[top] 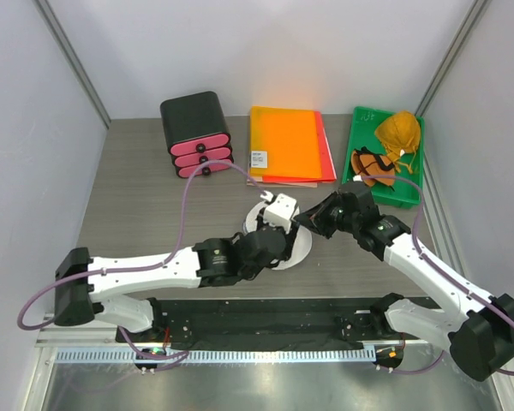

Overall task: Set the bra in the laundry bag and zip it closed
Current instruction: Zip the laundry bag at the center of the board.

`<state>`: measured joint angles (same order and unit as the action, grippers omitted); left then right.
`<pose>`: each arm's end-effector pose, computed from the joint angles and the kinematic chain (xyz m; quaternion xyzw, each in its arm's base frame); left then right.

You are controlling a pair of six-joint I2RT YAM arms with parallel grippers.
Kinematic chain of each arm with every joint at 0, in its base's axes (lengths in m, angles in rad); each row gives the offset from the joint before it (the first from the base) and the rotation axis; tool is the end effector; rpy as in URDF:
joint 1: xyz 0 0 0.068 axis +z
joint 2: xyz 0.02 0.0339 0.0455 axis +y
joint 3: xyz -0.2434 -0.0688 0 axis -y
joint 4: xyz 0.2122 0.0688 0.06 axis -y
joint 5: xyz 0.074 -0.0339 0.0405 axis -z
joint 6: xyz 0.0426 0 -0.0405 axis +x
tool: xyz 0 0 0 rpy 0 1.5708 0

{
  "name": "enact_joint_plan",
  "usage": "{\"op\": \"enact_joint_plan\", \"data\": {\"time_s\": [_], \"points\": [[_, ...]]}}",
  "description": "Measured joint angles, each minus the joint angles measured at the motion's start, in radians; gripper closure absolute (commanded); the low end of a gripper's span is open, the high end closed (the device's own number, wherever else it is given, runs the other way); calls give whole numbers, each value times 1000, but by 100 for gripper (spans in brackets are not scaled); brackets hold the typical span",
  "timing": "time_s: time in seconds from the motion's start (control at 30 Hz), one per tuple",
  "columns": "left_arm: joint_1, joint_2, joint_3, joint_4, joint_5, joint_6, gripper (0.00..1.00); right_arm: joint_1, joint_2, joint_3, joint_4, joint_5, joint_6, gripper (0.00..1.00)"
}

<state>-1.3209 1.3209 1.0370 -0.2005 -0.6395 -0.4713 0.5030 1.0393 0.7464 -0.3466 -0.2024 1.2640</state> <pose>0.0929 -0.2612 0.2971 0.1869 0.8074 -0.2151 0.5166 0.1798 0.1087 0.2504 0.2880 0.8422 0.4026 0.2136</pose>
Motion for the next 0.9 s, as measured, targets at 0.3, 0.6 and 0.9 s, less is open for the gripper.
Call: {"op": "enact_joint_plan", "data": {"time_s": [0.3,0.6,0.9], "points": [[-64,243,257,-100,-190,-26,52,39,-66,24,-58,95,128,99],[-100,294,287,-200,-338,-89,53,46,-66,30,-60,113,166,99],[-92,359,343,-236,-408,-166,59,55,-66,30,-67,117,173,99]]}}
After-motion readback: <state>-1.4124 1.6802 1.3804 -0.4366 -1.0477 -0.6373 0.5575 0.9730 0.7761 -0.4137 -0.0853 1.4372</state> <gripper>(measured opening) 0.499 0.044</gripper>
